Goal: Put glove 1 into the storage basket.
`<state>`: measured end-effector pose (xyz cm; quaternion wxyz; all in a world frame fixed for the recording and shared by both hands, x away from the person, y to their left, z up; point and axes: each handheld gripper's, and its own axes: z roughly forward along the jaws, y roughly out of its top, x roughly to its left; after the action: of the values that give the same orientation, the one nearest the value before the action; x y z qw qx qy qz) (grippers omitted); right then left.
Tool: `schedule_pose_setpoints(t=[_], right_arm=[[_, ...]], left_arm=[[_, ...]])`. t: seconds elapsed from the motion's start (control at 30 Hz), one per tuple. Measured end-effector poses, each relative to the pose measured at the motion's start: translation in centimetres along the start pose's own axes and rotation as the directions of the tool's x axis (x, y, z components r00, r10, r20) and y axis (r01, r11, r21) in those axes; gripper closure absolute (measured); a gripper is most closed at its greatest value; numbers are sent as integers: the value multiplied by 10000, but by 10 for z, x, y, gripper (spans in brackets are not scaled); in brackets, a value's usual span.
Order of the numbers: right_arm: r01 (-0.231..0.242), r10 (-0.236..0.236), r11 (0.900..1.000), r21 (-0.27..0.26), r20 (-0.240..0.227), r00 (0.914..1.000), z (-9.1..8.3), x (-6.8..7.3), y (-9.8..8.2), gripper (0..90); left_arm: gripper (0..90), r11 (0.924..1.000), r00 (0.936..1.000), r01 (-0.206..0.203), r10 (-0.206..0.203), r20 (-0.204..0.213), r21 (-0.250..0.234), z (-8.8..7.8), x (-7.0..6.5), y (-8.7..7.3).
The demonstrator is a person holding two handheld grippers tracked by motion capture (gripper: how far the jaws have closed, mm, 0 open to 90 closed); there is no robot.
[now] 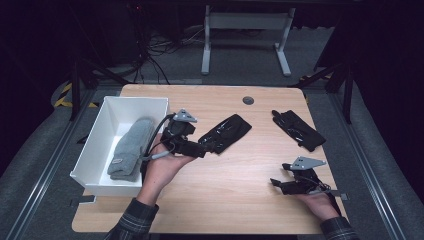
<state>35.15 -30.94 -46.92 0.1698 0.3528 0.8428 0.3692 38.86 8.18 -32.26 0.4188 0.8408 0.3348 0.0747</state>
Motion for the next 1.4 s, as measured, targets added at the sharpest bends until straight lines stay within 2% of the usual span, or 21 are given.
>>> schedule_pose_setpoints(t=[0.17, 0.27, 0.37, 0.5, 0.57, 0.7, 0.77, 1.0, 1.1, 1.2, 1.27, 1.33, 1.4], right_arm=[[2, -2, 10000, 34, 43, 10000, 0, 1, 0, 212], [15, -16, 10000, 40, 38, 10000, 0, 1, 0, 209], [14, -14, 10000, 41, 31, 10000, 0, 1, 0, 208], [16, -16, 10000, 33, 24, 10000, 0, 1, 0, 208], [2, -2, 10000, 50, 29, 10000, 0, 1, 0, 207], [1, -2, 10000, 50, 28, 10000, 0, 1, 0, 207], [2, -2, 10000, 51, 31, 10000, 0, 1, 0, 207], [71, -71, 9999, 83, -43, 10000, 1, 1, 0, 183], [117, -115, 9998, 146, -93, 9999, 1, 1, 1, 183], [129, -125, 9996, 253, -137, 9998, 0, -1, 2, 184], [86, -80, 9994, 336, -165, 9998, -1, -2, 3, 186], [87, -82, 9995, 311, -163, 9998, -2, -3, 4, 187], [131, -130, 9996, 261, -51, 9999, -4, -3, 6, 187]], left_arm=[[159, 9998, 9996, -175, 172, 236, 99, 23, -10, -11], [156, 9996, 9991, -247, 242, 341, 141, 32, -13, -16], [152, 9987, 9986, -367, 353, 386, 353, 44, -17, -24], [149, 9973, 9978, -537, 517, 414, 498, 57, -20, -35], [148, 9973, 9977, -468, 439, 508, 568, 62, -20, -41], [144, 9952, 9971, -671, 642, 420, 715, 72, -19, -52], [132, 9937, 9962, -834, 814, 293, 747, 76, -18, -58], [106, 9890, 9966, -800, 770, 288, 1242, 88, -14, -80], [80, 9877, 9961, -868, 836, 297, 1300, 90, -14, -85], [46, 9831, 9951, -990, 974, 181, 1539, 94, -15, -95], [5, 9816, 9958, -907, 908, 68, 1682, 97, -15, -101], [0, 9802, 9958, -909, 913, 56, 1760, 99, -14, -105], [0, 9769, 9941, -1072, 1089, 7, 1850, 100, -15, -108]])
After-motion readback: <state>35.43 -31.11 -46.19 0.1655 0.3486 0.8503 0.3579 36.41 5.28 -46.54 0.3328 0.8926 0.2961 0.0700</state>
